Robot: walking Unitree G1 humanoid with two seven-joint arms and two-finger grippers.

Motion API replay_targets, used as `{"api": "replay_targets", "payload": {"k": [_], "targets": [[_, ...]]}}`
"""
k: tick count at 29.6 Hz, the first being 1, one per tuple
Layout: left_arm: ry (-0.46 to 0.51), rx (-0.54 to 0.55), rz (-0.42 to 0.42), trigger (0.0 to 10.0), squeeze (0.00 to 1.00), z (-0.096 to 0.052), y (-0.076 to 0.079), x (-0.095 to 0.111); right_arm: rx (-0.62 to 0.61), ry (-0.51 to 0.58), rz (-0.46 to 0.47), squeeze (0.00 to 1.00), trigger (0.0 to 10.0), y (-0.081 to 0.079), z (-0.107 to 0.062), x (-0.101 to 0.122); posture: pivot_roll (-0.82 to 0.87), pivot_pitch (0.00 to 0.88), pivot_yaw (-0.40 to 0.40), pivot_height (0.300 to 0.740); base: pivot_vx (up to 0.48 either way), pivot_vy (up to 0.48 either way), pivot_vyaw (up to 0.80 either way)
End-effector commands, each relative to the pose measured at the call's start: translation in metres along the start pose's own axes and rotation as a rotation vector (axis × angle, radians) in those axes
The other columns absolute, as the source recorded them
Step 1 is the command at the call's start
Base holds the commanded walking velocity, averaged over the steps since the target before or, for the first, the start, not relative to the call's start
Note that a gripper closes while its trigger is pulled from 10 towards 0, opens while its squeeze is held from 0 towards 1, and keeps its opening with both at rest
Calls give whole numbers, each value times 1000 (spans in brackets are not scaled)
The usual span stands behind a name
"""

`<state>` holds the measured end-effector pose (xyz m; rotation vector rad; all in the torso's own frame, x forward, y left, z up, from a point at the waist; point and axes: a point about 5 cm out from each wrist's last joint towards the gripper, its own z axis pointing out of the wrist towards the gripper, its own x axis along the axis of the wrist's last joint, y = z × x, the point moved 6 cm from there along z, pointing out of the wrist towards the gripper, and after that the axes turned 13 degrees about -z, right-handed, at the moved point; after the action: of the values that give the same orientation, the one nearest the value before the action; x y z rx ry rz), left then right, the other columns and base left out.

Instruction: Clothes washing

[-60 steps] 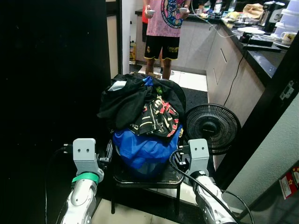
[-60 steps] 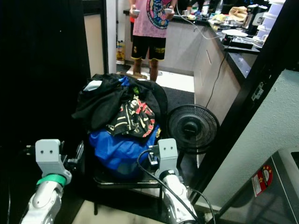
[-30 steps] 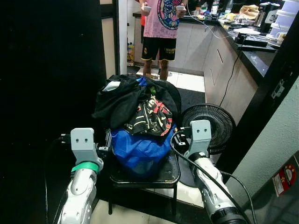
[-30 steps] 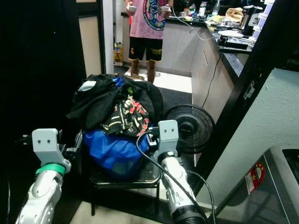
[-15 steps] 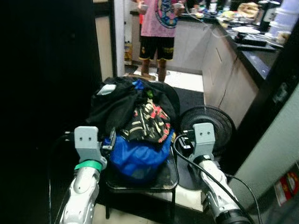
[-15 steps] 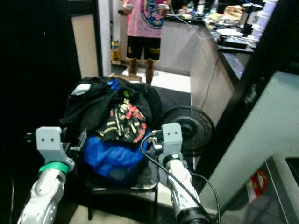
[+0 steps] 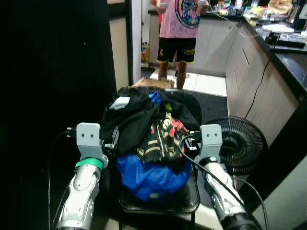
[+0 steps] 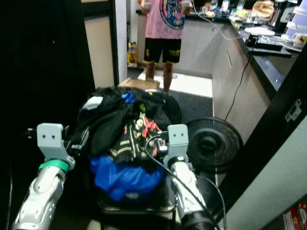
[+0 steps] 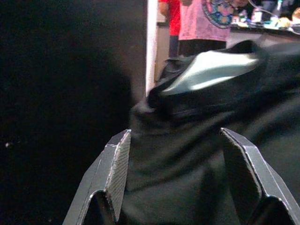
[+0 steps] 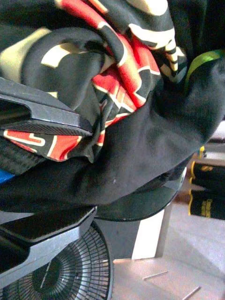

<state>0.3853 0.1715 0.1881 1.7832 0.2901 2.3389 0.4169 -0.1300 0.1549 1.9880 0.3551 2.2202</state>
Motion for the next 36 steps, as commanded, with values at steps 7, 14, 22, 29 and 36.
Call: {"api": "replay_targets", "payload": {"k": [7,14,22,29,36], "targets": [[-15,38,-10,10000,0,-3,-11,-4,46,-27,16,0,10000,-9,0,-4,27,31,6,740,312,0,0],[-14,50,-4,10000,0,-2,-17,-2,59,-26,16,0,10000,-11,0,-4,23,31,0,740,296,0,-457],[-61,59,0,10000,0,0,-19,-11,52,-15,-3,0,10000,-10,1,-2,20,30,-4,740,33,0,0],[-32,85,18,10000,0,0,-22,-7,39,-7,-17,0,10000,-5,3,1,13,27,-14,740,0,0,0],[-14,133,74,10000,0,4,-28,-5,7,1,-43,0,10000,3,5,2,9,22,-24,740,0,0,0]]}}
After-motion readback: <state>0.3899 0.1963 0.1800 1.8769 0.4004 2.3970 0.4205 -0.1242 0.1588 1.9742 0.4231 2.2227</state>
